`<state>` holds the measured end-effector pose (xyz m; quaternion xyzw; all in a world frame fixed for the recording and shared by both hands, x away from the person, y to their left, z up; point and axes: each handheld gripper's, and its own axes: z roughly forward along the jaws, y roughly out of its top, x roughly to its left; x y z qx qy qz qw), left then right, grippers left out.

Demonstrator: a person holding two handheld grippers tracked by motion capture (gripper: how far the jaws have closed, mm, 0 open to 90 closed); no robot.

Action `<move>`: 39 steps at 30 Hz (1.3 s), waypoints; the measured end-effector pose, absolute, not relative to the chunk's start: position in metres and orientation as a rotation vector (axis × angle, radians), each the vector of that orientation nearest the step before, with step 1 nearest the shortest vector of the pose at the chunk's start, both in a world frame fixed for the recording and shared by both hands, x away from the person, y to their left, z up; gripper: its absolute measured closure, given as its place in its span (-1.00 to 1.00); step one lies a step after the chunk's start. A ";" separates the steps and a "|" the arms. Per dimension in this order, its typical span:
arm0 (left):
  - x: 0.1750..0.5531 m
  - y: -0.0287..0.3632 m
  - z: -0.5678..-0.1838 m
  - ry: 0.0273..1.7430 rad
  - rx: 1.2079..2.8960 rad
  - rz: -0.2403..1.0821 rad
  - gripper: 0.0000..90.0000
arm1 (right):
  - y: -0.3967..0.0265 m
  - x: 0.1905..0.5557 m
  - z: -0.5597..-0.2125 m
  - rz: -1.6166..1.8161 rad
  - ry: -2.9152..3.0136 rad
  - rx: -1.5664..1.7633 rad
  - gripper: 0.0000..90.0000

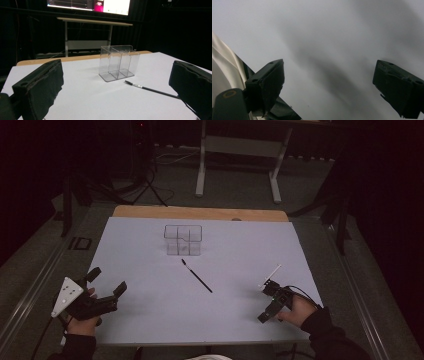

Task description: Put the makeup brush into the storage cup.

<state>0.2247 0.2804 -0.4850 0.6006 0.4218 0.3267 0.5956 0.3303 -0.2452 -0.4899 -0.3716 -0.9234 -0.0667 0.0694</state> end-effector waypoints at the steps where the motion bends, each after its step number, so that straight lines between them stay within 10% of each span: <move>1: 0.225 0.280 -0.485 0.980 1.395 0.759 -0.99 | -0.242 0.331 -0.490 -0.193 -2.776 -1.128 -0.77; 39: 0.226 0.279 -0.486 0.983 1.404 0.747 -0.99 | -0.128 0.373 -0.488 -0.197 -2.777 -1.137 -0.56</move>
